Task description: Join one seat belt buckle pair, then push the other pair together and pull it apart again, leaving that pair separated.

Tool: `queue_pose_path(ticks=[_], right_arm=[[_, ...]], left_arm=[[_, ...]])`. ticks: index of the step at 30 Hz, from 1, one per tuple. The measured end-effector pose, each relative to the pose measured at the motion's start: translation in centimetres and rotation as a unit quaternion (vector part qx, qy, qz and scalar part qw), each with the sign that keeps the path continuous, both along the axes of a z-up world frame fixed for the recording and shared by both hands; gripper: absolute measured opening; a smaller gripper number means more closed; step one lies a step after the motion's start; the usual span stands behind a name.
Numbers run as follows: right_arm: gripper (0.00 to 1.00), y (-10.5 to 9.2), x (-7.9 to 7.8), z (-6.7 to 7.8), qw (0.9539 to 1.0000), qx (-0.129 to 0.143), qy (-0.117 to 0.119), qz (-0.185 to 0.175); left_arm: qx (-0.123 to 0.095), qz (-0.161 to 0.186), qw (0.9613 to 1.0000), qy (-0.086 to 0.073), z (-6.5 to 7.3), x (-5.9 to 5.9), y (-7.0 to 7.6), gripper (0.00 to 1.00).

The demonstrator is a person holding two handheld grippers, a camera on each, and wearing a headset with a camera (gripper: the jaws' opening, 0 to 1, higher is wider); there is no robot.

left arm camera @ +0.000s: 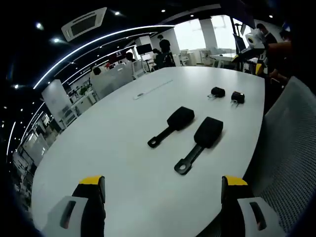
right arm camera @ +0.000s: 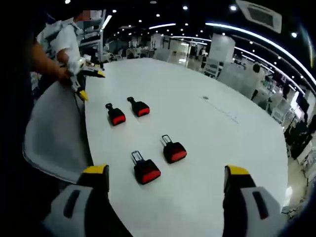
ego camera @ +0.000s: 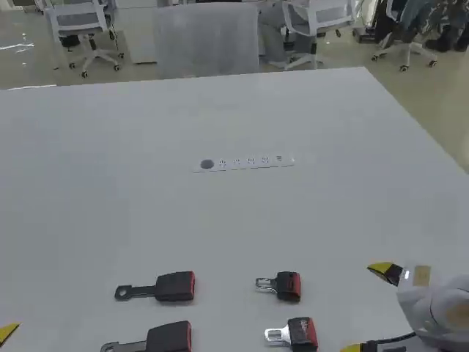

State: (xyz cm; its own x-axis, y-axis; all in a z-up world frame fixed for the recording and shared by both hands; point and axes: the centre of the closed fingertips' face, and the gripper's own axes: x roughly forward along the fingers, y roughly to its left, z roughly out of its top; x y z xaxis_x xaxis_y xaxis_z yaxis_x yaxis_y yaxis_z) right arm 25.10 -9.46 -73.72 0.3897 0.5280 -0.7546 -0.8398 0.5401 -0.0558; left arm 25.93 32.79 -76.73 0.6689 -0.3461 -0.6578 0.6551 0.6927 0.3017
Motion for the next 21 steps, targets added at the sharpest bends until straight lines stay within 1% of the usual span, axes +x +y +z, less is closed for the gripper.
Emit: queue_pose_path(ticks=[3, 6, 9, 11, 13, 14, 16, 18, 21], right_arm=[[0.87, 0.2, 0.2, 0.1, 1.0000, 0.000, 0.002, 0.003], [0.87, 0.6, 1.0, 0.8, 0.9999, 0.006, -0.011, 0.001], [0.88, 0.7, 1.6, 1.0, 0.9997, 0.012, -0.020, -0.005], [0.88, 0.8, 2.0, 1.0, 0.9996, 0.016, -0.021, -0.011], [0.89, 1.0, 2.0, 1.0, 0.9996, 0.019, -0.021, -0.008], [0.89, 1.3, 1.9, 1.0, 0.9996, 0.018, -0.023, 0.002], [0.89, 1.5, 2.0, 0.9, 0.9995, 0.012, -0.027, 0.011], [0.90, 1.4, 2.1, 0.9, 0.9995, 0.006, -0.028, 0.014], [0.90, 1.4, 2.3, 1.0, 0.9995, 0.009, -0.029, 0.009]], left_arm=[[0.000, 0.004, 1.0000, -0.001, 0.0, 0.1, 0.1, 0.99], [-0.003, 0.003, 1.0000, 0.000, 0.0, 0.1, 0.1, 1.00], [-0.004, 0.002, 1.0000, -0.002, 0.0, 0.1, 0.1, 1.00], [-0.003, 0.001, 1.0000, 0.002, -0.1, 0.0, 0.0, 1.00], [0.001, -0.008, 0.9999, 0.007, -0.4, -0.2, -0.3, 1.00], [0.005, -0.010, 0.9999, 0.011, -0.6, -0.3, -0.3, 1.00], [0.004, -0.007, 0.9999, 0.014, -0.8, -0.3, -0.2, 1.00], [0.002, 0.001, 0.9999, 0.014, -0.7, -0.2, 0.2, 1.00], [-0.004, 0.008, 0.9999, 0.013, -0.6, -0.1, 0.3, 1.00]])
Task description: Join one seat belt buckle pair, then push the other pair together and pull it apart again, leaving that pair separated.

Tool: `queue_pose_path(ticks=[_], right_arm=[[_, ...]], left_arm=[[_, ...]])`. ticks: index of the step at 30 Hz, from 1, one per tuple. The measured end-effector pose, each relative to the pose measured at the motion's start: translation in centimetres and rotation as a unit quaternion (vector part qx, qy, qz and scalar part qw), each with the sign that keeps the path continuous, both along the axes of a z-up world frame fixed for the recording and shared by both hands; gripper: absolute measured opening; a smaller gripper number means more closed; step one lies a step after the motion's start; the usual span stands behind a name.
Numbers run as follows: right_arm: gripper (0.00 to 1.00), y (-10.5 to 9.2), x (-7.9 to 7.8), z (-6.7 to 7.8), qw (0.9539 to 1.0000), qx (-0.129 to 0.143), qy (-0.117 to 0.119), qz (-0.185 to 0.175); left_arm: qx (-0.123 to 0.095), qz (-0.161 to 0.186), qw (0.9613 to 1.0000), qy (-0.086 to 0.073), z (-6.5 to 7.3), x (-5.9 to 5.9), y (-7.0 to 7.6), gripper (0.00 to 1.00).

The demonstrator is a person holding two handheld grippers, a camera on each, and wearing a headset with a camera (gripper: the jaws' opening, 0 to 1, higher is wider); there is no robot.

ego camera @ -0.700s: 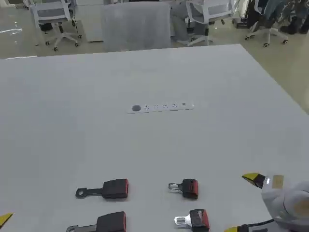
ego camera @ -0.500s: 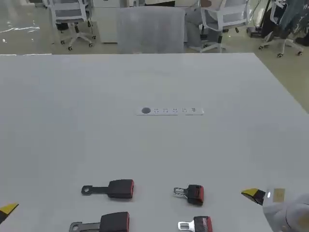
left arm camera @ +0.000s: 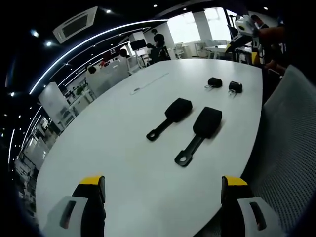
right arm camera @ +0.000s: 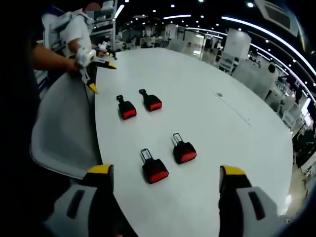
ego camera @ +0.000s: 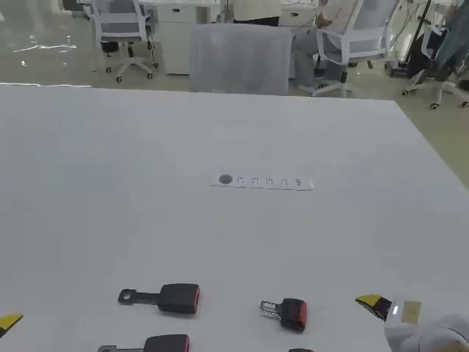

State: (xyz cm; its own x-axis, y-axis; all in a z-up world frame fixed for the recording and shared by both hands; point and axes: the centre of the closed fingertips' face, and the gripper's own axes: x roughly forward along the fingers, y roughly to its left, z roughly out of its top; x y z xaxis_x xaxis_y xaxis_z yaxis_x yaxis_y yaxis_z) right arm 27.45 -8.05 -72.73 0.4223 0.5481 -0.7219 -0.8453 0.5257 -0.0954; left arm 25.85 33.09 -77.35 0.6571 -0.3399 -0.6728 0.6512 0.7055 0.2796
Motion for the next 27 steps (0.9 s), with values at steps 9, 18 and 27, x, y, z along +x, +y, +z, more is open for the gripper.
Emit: queue_pose_path(ticks=[9, 18, 27], right_arm=[[0.86, -0.5, 0.4, -0.4, 0.9999, -0.005, -0.003, -0.011], [0.86, -0.1, 0.4, -0.5, 0.9999, -0.007, -0.006, -0.007], [0.85, -0.1, 0.9, 0.0, 0.9993, -0.016, -0.033, -0.006]], left_arm=[[-0.005, -0.001, 1.0000, -0.006, 0.3, 0.1, -0.1, 1.00], [-0.017, -0.007, 0.9998, 0.000, 0.3, -0.1, -0.5, 1.00], [-0.040, -0.014, 0.9990, 0.015, 0.2, -0.6, -1.4, 1.00]])
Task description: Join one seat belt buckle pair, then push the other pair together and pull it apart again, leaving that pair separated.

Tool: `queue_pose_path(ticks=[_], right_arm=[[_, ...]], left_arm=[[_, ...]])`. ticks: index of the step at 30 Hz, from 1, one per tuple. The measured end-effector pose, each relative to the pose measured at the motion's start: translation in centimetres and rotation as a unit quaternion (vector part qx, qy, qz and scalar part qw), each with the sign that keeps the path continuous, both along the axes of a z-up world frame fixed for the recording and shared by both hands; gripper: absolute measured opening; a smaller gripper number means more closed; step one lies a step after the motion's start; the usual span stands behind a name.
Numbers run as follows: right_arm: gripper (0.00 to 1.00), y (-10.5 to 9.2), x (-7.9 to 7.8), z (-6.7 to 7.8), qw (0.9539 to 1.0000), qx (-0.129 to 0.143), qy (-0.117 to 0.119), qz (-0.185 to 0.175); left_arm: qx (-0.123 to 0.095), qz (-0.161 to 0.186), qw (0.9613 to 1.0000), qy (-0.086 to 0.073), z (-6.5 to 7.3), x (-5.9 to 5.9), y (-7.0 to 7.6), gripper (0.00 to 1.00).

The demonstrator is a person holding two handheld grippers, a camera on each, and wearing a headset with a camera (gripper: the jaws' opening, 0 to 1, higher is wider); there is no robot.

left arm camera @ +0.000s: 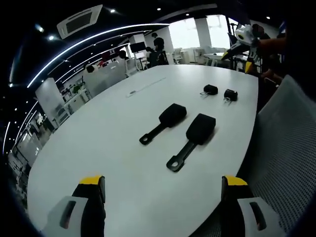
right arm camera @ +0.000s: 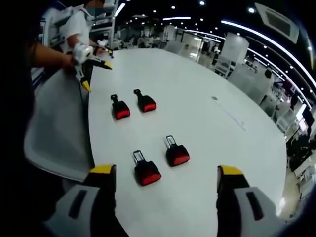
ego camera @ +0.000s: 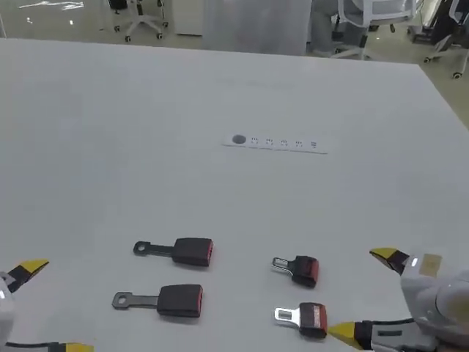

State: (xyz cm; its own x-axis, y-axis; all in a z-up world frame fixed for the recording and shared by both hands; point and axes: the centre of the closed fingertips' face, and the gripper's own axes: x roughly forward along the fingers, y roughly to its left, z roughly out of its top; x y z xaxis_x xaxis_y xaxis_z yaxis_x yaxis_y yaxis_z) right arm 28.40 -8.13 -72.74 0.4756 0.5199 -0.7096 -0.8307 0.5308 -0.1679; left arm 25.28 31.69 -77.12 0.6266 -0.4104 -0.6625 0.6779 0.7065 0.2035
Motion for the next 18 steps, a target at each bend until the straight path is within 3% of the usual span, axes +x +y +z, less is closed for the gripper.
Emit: queue_pose_path(ticks=[6, 12, 15, 18], right_arm=[[0.83, 0.00, 0.02, -0.23, 1.0000, 0.006, -0.001, -0.005], [0.86, 0.17, 0.14, -0.42, 1.0000, 0.005, 0.001, -0.005], [0.81, 0.28, -0.03, -0.47, 1.0000, 0.006, 0.007, 0.001], [0.80, 0.35, -0.30, -0.63, 0.9999, -0.004, 0.004, 0.013]], left_arm=[[0.000, 0.008, 1.0000, 0.002, 0.05, -0.01, 0.08, 1.00], [0.023, -0.008, 0.9997, 0.000, -0.25, -0.31, -0.18, 1.00], [0.031, -0.012, 0.9994, -0.001, -0.16, -0.43, -0.32, 0.99], [0.029, -0.010, 0.9995, 0.009, -0.12, -0.67, -0.42, 0.93]])
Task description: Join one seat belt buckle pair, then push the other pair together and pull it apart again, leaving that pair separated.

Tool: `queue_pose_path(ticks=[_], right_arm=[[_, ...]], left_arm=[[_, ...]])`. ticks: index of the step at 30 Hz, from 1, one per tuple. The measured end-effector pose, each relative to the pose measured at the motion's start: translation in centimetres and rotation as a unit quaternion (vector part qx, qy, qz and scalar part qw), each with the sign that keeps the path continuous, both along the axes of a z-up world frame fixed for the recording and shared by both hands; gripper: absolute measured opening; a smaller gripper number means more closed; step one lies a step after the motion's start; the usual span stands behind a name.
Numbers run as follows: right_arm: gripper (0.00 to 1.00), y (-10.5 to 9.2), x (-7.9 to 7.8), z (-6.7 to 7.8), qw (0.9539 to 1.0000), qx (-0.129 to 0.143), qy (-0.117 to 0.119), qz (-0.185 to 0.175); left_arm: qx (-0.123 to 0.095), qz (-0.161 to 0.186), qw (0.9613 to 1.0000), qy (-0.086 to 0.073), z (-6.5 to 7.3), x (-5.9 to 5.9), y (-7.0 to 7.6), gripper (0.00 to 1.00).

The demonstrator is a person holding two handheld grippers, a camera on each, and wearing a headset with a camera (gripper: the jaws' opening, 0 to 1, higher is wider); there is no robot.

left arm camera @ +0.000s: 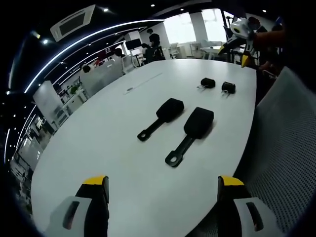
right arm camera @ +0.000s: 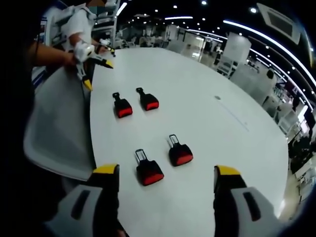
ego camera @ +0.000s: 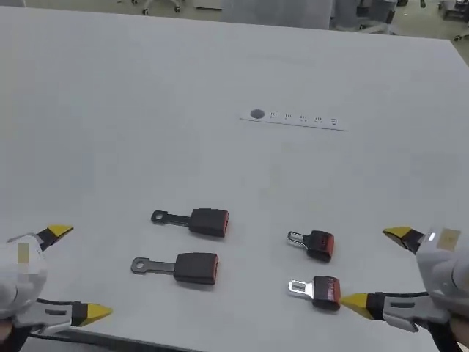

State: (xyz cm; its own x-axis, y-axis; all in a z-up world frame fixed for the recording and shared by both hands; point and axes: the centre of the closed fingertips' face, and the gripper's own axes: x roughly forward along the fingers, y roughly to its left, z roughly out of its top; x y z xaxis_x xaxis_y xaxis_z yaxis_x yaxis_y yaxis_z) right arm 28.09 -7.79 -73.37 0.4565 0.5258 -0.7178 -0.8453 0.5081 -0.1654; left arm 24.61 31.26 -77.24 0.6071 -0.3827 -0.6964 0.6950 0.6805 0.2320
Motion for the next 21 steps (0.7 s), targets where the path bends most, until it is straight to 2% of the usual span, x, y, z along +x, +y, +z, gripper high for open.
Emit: queue_pose_path(ticks=[5, 9, 13, 17, 20, 21], right_arm=[[0.73, 0.3, -0.6, -0.5, 0.9998, -0.008, 0.005, 0.018], [0.67, 0.8, -1.2, -1.0, 0.9994, -0.010, 0.013, 0.032], [0.62, 1.3, -1.3, -1.2, 0.9989, -0.010, 0.012, 0.044], [0.57, 1.8, -1.3, -1.5, 0.9983, 0.001, 0.022, 0.054], [0.55, 2.2, -1.4, -1.9, 0.9972, -0.008, 0.021, 0.072], [0.54, 2.3, -1.5, -2.1, 0.9966, -0.009, 0.024, 0.078]], left_arm=[[-0.013, -0.006, 0.9999, -0.002, 0.6, 0.0, -0.6, 0.91], [-0.009, -0.018, 0.9998, 0.006, 0.6, -0.3, -1.1, 0.89], [0.008, -0.044, 0.9985, 0.032, -0.1, -0.9, -1.4, 0.83], [0.012, -0.068, 0.9968, 0.042, 0.0, -0.4, -2.4, 0.80], [0.009, -0.083, 0.9956, 0.043, 0.3, 0.5, -3.8, 0.80], [0.005, -0.089, 0.9948, 0.048, 0.4, 0.7, -4.6, 0.80]])
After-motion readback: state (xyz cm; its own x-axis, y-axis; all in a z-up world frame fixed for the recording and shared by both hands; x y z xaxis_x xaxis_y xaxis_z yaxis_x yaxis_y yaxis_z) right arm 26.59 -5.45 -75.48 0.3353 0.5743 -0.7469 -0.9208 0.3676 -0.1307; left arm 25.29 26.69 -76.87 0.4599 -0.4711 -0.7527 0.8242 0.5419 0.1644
